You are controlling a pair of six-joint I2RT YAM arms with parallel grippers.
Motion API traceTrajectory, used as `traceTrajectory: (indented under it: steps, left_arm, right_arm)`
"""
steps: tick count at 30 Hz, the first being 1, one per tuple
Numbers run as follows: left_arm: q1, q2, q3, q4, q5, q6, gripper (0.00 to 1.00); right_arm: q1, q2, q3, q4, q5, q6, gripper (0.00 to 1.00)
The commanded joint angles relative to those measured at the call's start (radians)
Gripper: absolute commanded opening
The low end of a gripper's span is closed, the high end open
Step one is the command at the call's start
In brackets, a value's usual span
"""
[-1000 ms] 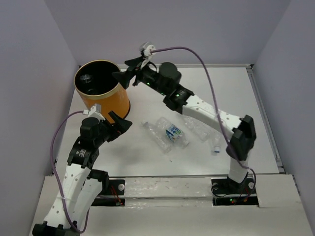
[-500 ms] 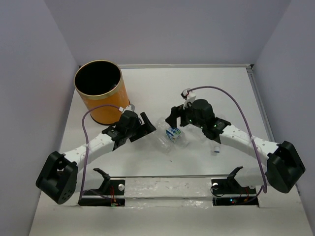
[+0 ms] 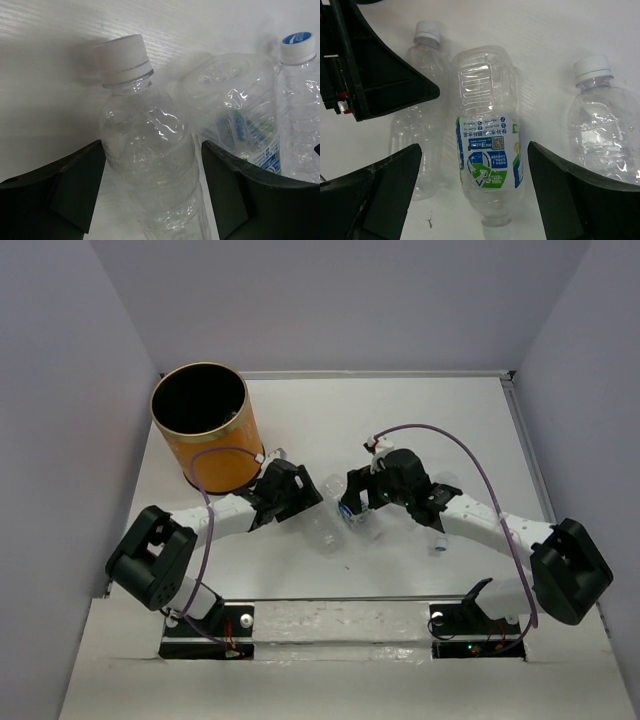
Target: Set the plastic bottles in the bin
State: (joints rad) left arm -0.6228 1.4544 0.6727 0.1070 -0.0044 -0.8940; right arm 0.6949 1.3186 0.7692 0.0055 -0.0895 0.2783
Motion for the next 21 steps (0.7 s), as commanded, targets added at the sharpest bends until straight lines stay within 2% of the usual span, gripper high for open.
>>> traceTrajectory:
  steps: [1, 3, 8, 10, 14, 15, 21]
  left_arm:
    - [-0.005, 0.015, 0.048, 0.007, -0.075, 0.024, 0.86]
    - [-0.006, 0.026, 0.064, -0.007, -0.101, 0.033, 0.85]
    - [-0.005, 0.015, 0.067, -0.039, -0.131, 0.069, 0.7]
    - [-0.005, -0.051, 0.056, -0.07, -0.146, 0.086, 0.64]
    - [-0.006, -0.215, 0.077, -0.185, -0.201, 0.131, 0.62]
    - [-0.006, -0.282, 0.088, -0.21, -0.213, 0.144, 0.57]
    - [-0.002, -0.454, 0.223, -0.374, -0.298, 0.205, 0.55]
  right_arm:
    - [-0.001, 0.053, 0.093, -0.033, -0.027, -0.037, 0.93]
    - [-0.001, 0.086, 0.128, -0.061, -0.009, -0.045, 0.94]
    - [-0.001, 0.235, 0.252, -0.119, -0.007, -0.077, 0.95]
    - [-0.001, 0.287, 0.303, -0.146, -0.009, -0.094, 0.95]
    - [-0.001, 0.372, 0.376, -0.208, 0.028, -0.132, 0.95]
    - [-0.001, 0.389, 0.41, -0.219, 0.039, -0.145, 0.95]
    - [-0.001, 0.482, 0.469, -0.274, 0.017, -0.16, 0.95]
